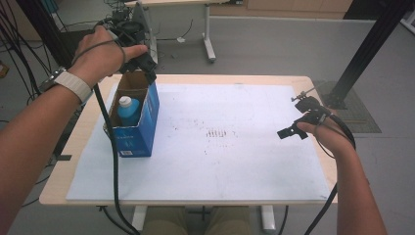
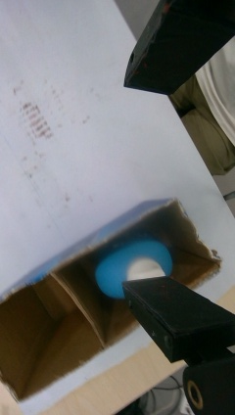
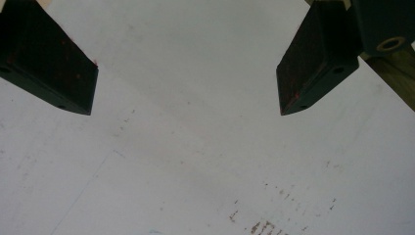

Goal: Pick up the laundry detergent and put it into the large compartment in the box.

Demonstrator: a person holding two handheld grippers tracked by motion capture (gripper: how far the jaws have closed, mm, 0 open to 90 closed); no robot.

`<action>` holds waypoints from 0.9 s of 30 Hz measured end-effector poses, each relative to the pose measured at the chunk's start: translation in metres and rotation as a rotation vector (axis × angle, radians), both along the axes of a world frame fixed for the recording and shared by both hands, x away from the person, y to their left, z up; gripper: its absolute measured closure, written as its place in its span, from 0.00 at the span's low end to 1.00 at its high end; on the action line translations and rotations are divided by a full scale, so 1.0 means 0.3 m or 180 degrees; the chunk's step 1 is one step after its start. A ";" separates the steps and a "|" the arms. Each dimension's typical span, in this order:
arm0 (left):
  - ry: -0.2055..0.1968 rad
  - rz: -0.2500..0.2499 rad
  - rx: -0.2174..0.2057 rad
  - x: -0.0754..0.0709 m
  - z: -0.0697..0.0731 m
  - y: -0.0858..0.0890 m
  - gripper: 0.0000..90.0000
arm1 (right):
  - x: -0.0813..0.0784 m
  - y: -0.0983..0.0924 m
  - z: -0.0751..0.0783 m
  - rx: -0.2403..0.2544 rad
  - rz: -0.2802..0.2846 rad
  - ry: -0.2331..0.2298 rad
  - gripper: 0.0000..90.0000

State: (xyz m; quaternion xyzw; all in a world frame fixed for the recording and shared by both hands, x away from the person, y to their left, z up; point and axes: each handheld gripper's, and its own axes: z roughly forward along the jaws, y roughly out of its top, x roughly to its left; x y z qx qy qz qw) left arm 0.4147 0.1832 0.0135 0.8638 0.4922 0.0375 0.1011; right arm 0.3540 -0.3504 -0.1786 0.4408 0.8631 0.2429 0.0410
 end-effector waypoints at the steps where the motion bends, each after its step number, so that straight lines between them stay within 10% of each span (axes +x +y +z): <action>1: -0.0003 -0.0059 0.0019 -0.002 0.005 -0.011 0.08 | -0.001 -0.002 0.000 0.0005 -0.0003 -0.0004 0.09; 27: 0.0068 -0.1494 0.0008 -0.002 -0.069 -0.213 0.08 | -0.030 -0.021 -0.001 0.0014 -0.0083 0.0018 0.09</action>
